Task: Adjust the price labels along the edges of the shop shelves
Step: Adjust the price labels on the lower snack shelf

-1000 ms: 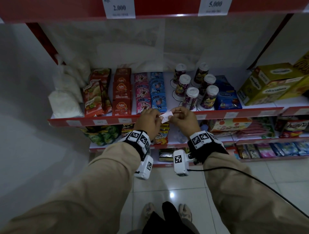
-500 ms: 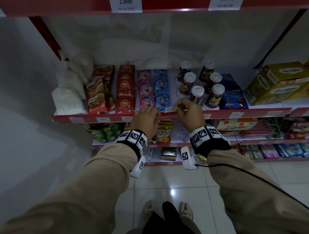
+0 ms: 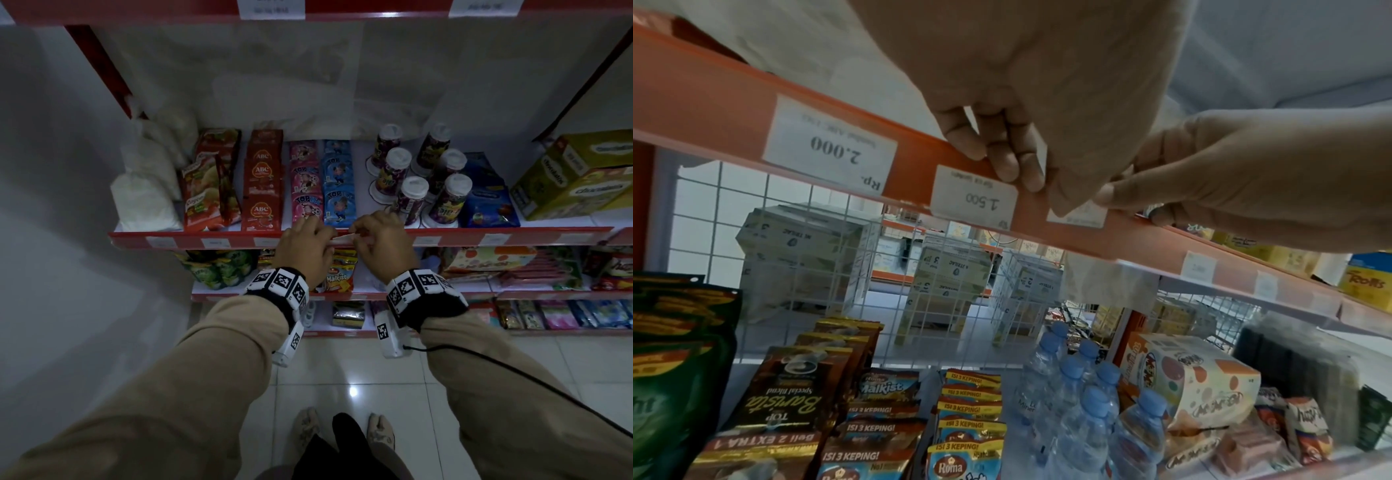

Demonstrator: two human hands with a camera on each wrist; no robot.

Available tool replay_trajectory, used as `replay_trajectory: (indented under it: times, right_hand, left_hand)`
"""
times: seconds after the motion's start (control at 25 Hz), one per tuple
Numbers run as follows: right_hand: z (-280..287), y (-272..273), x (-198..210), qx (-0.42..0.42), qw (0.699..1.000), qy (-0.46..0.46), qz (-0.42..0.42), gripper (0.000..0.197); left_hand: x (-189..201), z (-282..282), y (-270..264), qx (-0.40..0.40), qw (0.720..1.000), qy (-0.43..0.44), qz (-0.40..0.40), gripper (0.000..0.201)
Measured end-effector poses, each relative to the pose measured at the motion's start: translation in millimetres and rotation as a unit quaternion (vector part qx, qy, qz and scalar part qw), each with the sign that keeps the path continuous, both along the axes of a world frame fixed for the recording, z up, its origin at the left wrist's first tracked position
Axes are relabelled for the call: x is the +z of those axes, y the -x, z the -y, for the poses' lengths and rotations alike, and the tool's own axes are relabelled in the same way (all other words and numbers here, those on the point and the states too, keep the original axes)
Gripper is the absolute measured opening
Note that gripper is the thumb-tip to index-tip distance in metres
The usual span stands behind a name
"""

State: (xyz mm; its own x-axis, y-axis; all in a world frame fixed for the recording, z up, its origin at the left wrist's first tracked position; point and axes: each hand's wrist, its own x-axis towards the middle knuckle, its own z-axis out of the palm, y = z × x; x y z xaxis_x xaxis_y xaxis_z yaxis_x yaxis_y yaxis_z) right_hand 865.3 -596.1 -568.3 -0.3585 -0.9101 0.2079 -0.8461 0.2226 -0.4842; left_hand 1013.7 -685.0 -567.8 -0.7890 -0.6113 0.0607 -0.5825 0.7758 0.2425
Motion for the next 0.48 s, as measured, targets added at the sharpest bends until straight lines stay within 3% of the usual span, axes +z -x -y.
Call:
replay_trajectory:
  times: [0.16,0.48]
  right_hand:
    - [-2.2,-0.5,3.0,0.02,0.997,-0.048,-0.061,0.017]
    - [-1.2,-2.2,4.2,0.013,0.991,-0.088,-0.103,0.016]
  left_hand:
    - [-2.6,0.8,1.9,0.0,1.0,0.023,0.014,0.031]
    - [-3.1,0.7,1.5,-0.017,0.999,0.038,0.018,0.032]
